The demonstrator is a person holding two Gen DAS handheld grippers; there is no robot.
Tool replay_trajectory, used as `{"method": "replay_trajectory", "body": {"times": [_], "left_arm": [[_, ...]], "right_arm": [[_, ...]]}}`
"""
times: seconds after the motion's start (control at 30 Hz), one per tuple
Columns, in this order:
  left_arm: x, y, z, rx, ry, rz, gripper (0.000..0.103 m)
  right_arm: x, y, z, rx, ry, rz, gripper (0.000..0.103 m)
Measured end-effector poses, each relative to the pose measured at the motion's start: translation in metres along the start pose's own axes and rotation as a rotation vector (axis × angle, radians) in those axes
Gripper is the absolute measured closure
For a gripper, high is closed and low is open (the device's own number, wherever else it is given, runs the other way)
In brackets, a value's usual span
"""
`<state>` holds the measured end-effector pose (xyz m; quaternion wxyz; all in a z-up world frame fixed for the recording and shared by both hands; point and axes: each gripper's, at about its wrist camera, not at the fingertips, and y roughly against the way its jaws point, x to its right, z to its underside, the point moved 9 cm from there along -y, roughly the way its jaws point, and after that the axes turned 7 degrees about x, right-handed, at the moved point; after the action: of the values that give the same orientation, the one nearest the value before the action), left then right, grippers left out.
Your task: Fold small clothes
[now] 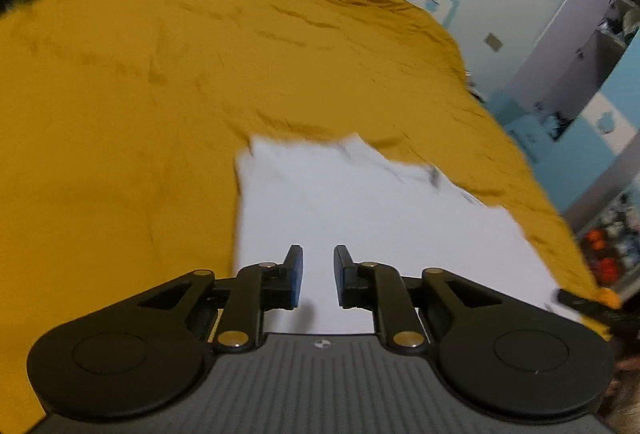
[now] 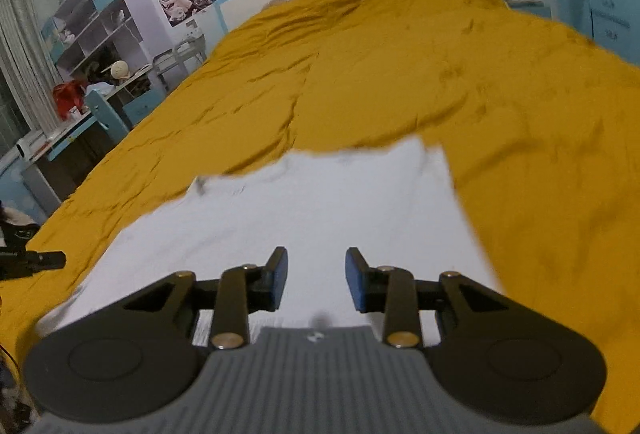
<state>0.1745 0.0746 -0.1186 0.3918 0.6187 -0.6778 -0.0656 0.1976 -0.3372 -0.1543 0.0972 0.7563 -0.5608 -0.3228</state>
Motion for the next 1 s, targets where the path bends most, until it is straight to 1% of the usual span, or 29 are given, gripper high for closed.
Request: {"method": "replay_trajectory", "body": {"times": [0.07,0.1,0.17,0.2,0.23,0.27,0.33,0.37,0.4,0.43,0.47,0.5,0.53,0.57,0.6,0.67,0.7,0.73,0.8,0.9,1.0], "left_arm": [[-0.004,0.004,0.022,-0.037,0.052,0.011,0.083],[-0.011,0.004,0.034,-0.058,0.081,-0.005,0.083],[-0.028,0.004,0.045,-0.052,0.125,-0.022,0.084],[-0.034,0.004,0.047,-0.043,0.156,-0.013,0.085],[-0.037,0.004,0.048,-0.035,0.176,-0.003,0.085],[-0.040,0.005,0.048,-0.031,0.192,-0.003,0.087],[-0.045,0.005,0.045,-0.035,0.196,-0.010,0.087],[-0.044,0.005,0.043,-0.040,0.194,-0.013,0.087],[-0.043,0.006,0.041,-0.044,0.194,-0.017,0.087],[-0.039,0.007,0.038,-0.047,0.181,-0.026,0.086],[-0.035,0.010,0.037,-0.043,0.153,-0.039,0.081],[-0.028,0.013,0.033,-0.031,0.115,-0.055,0.076],[-0.020,0.014,0.031,-0.016,0.085,-0.064,0.071],[-0.010,0.019,0.032,-0.001,0.062,-0.064,0.059],[-0.002,0.020,0.035,0.004,0.047,-0.052,0.054],[0.013,0.015,0.038,-0.002,0.034,-0.010,0.054],[0.018,0.011,0.041,-0.006,0.030,0.009,0.054],[0.020,0.006,0.045,-0.012,0.025,0.012,0.054],[0.019,-0.003,0.052,-0.033,0.018,-0.005,0.054],[0.012,-0.009,0.061,-0.046,0.029,-0.003,0.053],[0.008,-0.006,0.064,-0.033,0.032,0.028,0.053]], "right_arm": [[0.010,0.010,0.017,0.009,-0.029,0.052,0.075],[0.015,0.015,0.023,0.013,-0.037,0.073,0.074],[0.026,0.023,0.031,0.025,-0.042,0.112,0.076],[0.032,0.028,0.033,0.028,-0.059,0.115,0.076],[0.037,0.031,0.034,0.030,-0.079,0.115,0.079],[0.041,0.034,0.034,0.034,-0.096,0.122,0.085],[0.047,0.039,0.034,0.040,-0.121,0.139,0.089],[0.054,0.040,0.029,0.038,-0.132,0.139,0.089],[0.052,0.041,0.027,0.036,-0.133,0.140,0.088],[0.046,0.041,0.023,0.040,-0.122,0.142,0.082],[0.040,0.040,0.017,0.049,-0.106,0.146,0.077],[0.028,0.039,0.007,0.064,-0.091,0.134,0.077],[0.013,0.035,-0.002,0.070,-0.085,0.096,0.076],[-0.001,0.030,-0.010,0.071,-0.084,0.056,0.075],[-0.018,0.023,-0.018,0.073,-0.085,0.019,0.075],[-0.049,-0.001,-0.033,0.069,-0.085,-0.046,0.072],[-0.064,-0.013,-0.039,0.075,-0.090,-0.063,0.071],[-0.078,-0.029,-0.045,0.078,-0.092,-0.077,0.068],[-0.104,-0.062,-0.052,0.074,-0.090,-0.113,0.066],[-0.132,-0.113,-0.060,0.037,-0.088,-0.128,0.066],[-0.154,-0.156,-0.060,-0.011,-0.069,-0.126,0.067]]}}
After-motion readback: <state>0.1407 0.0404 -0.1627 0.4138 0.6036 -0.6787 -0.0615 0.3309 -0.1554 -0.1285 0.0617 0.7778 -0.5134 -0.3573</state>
